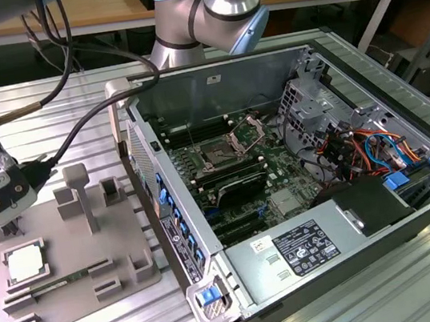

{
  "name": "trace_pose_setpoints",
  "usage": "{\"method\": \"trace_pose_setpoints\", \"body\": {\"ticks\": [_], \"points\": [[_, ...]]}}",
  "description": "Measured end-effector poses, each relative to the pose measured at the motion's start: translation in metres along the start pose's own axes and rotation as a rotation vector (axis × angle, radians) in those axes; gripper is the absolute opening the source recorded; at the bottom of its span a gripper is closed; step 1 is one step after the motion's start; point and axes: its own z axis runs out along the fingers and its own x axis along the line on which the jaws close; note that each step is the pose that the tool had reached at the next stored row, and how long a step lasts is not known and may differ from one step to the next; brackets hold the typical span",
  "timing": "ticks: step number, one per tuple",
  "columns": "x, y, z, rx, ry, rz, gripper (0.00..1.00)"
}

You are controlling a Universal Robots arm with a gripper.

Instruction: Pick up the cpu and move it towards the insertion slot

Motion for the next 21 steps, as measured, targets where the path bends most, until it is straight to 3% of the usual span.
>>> {"method": "trace_pose_setpoints", "body": {"ticks": [21], "points": [[0.0004, -0.0003, 0.0048, 0.0000, 0.0000, 0.000, 0.11]]}}
